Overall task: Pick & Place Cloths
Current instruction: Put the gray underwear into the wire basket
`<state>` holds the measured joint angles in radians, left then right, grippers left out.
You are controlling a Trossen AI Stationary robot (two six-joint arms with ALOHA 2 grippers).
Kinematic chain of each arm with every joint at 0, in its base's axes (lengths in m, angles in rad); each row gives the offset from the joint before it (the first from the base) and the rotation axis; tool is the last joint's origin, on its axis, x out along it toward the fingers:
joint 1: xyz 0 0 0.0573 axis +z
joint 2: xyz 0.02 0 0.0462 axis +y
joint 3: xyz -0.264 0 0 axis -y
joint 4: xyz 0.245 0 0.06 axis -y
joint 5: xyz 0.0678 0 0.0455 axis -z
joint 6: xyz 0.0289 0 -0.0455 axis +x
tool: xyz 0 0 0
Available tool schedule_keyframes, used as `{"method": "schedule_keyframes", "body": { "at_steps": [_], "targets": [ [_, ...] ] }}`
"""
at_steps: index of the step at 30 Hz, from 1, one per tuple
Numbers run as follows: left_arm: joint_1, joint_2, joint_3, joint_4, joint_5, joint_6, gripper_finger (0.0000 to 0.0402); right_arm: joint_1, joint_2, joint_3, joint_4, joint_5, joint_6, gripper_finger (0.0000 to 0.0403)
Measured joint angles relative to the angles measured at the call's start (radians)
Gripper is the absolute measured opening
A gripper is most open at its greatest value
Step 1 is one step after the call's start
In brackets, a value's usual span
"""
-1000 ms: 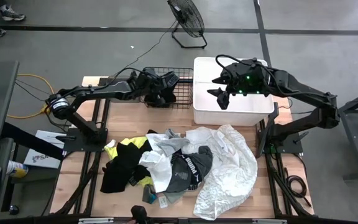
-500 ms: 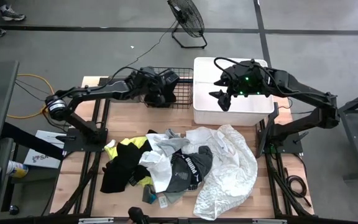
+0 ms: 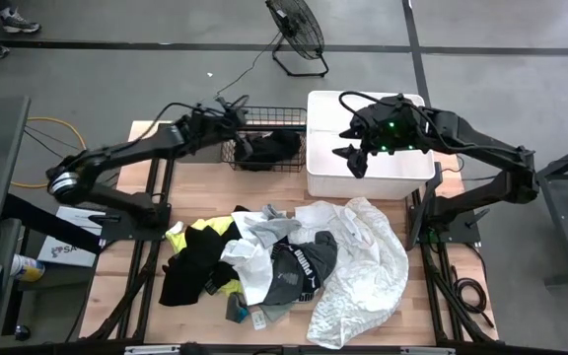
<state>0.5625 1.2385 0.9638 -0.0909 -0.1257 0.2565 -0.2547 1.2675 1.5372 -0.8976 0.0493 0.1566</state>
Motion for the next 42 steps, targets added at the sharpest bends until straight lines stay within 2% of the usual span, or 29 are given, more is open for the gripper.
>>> {"method": "schedule_keyframes", "body": {
  "at_steps": [9, 15, 21, 28, 32, 36, 42],
  "targets": [
    [-0.017, -0.245, 0.000, -0.240, 0.196, -0.134, 0.0353, 0.162, 0.000, -0.004, -0.073, -0.022, -0.009, 0.0231],
    [-0.135, -0.350, 0.000, -0.332, 0.203, -0.166, 0.0353, 0.314, 0.000, -0.153, 0.011, 0.001, 0.004, 0.0231],
    [-0.294, -0.367, 0.000, -0.386, 0.135, -0.216, 0.0353, 0.394, 0.002, -0.409, 0.307, -0.007, 0.015, 0.0231],
    [-0.452, -0.366, -0.010, -0.395, 0.079, -0.287, 0.0353, 0.464, 0.001, -0.650, 0.624, -0.079, -0.026, 0.0231],
    [-0.523, -0.366, -0.029, -0.372, -0.006, -0.296, 0.0353, 0.502, 0.004, -0.761, 0.761, -0.041, -0.029, 0.0231],
    [-0.566, -0.362, -0.047, -0.356, -0.059, -0.324, 0.0353, 0.533, 0.041, -0.822, 0.833, 0.002, -0.027, 0.0231],
    [-0.599, -0.357, -0.061, -0.316, -0.069, -0.340, 0.0353, 0.565, 0.168, -0.836, 0.880, 0.030, -0.030, 0.0231]
  ]
}}
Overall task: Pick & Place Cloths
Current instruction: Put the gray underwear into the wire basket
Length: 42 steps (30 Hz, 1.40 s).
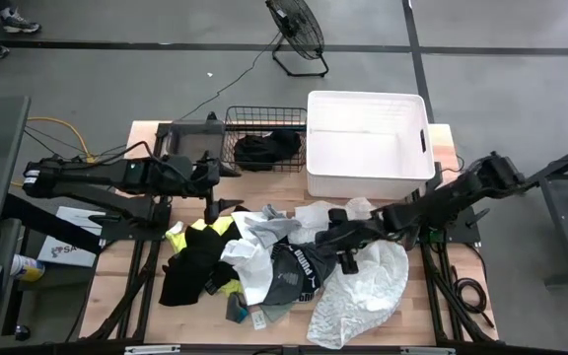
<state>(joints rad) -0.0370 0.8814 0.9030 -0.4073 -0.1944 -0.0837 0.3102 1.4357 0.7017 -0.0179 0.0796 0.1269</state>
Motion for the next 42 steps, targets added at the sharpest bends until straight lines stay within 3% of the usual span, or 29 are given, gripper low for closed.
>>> {"method": "schedule_keyframes", "body": {
  "at_steps": [10, 14, 26, 42],
  "targets": [
    [-0.003, 0.000, 0.000, -0.006, -0.002, -0.011, 0.0353, 0.006, 0.149, 0.000, 0.139, 0.040, -0.026, 0.0230],
    [-0.003, 0.000, 0.000, -0.006, -0.002, -0.012, 0.0353, 0.007, 0.177, 0.000, 0.172, 0.049, -0.027, 0.0209],
    [-0.003, 0.000, 0.000, -0.017, -0.002, -0.026, 0.0353, 0.026, 0.157, 0.000, 0.256, 0.050, -0.026, 0.0011],
    [-0.003, 0.000, 0.000, -0.014, -0.001, -0.035, 0.0353, 0.030, -0.054, 0.077, 0.251, 0.080, -0.053, 0.0005]
  ]
}}
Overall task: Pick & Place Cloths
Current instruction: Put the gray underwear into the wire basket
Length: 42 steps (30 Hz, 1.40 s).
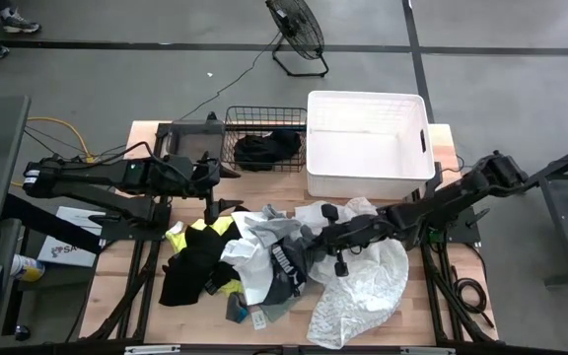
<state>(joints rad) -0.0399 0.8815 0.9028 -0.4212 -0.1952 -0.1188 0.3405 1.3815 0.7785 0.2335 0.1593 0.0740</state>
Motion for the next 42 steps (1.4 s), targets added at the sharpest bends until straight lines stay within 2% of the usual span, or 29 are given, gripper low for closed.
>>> {"method": "schedule_keyframes", "body": {
  "at_steps": [12, 23, 29, 42],
  "targets": [
    [0.000, 0.000, 0.000, -0.001, 0.000, 0.000, 0.0353, 0.001, -0.176, 0.017, 0.000, 0.000, -0.031, 0.0004],
    [0.000, 0.000, 0.000, 0.000, 0.000, 0.000, 0.0353, 0.000, -0.310, 0.017, 0.084, 0.053, -0.179, 0.0004],
    [0.000, 0.000, 0.000, 0.001, 0.000, 0.000, 0.0353, 0.000, -0.315, 0.037, 0.189, 0.052, -0.263, 0.0004],
    [0.000, 0.000, 0.000, 0.001, 0.000, -0.010, 0.0353, -0.003, -0.229, 0.297, -0.031, 0.052, -0.292, 0.0004]
  ]
}}
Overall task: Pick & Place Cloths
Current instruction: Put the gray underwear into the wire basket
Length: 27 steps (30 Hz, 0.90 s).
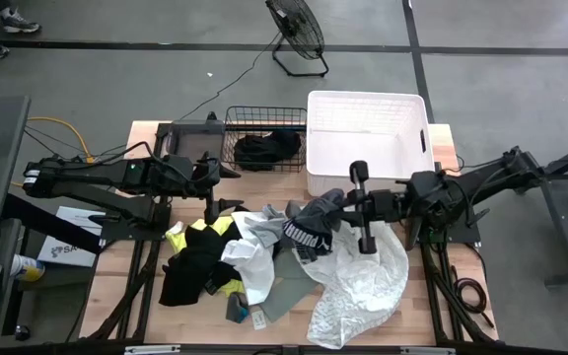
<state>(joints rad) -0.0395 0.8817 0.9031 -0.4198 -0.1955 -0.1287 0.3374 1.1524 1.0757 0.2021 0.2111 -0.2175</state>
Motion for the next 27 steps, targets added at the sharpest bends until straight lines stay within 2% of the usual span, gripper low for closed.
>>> {"method": "schedule_keyframes", "body": {
  "at_steps": [5, 19, 27],
  "targets": [
    [0.000, 0.000, 0.000, 0.006, 0.000, -0.007, 0.0353, 0.000, 0.093, 0.121, -0.101, 0.000, -0.043, 0.0004],
    [0.000, 0.000, 0.000, 0.014, 0.000, -0.007, 0.0353, -0.085, 0.314, 0.420, -0.218, -0.004, -0.084, 0.0004],
    [0.000, 0.000, 0.001, 0.052, 0.000, 0.027, 0.0353, -0.188, 0.327, 0.507, -0.250, 0.008, -0.101, 0.0004]
  ]
}}
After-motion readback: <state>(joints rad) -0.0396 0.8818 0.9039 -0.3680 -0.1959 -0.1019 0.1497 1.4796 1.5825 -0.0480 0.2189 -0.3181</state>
